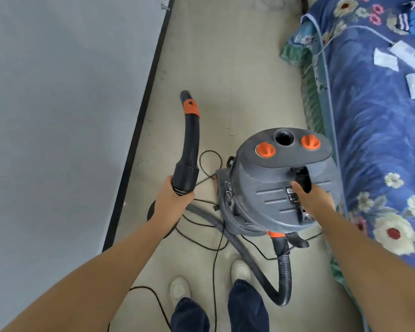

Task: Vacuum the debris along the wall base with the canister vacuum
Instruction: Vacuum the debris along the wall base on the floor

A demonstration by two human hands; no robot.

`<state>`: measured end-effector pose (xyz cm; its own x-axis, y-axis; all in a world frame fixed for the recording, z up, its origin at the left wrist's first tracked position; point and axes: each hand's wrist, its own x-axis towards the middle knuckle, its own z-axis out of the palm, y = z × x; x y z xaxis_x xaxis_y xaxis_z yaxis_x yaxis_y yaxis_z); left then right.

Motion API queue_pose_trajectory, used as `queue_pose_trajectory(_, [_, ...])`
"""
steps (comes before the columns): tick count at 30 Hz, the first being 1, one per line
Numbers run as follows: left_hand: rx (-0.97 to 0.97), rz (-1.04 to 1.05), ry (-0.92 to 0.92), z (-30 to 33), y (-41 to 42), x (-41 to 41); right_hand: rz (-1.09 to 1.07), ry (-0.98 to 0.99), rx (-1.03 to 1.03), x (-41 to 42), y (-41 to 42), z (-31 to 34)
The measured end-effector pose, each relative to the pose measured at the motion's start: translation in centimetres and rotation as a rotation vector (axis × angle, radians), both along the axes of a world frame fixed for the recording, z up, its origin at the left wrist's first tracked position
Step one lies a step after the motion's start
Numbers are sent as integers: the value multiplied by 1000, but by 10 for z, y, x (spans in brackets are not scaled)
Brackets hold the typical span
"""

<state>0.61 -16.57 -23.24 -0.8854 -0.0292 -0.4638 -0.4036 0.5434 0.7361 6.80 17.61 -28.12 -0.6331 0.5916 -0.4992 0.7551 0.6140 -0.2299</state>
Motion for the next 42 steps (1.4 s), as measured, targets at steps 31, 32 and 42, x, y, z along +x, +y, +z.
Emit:
queue_pose_trajectory(31, [75, -48, -5, -4, -74, -13, -630, 19, -139, 69, -72, 26])
queue_pose_trajectory(32, [63, -54, -6, -4, -70, -11, -639, 13, -170, 69, -70, 25])
queue_pose_trajectory(42, [-15, -124, 38, 42, -35, 0, -154, 330, -253, -39, -113, 113])
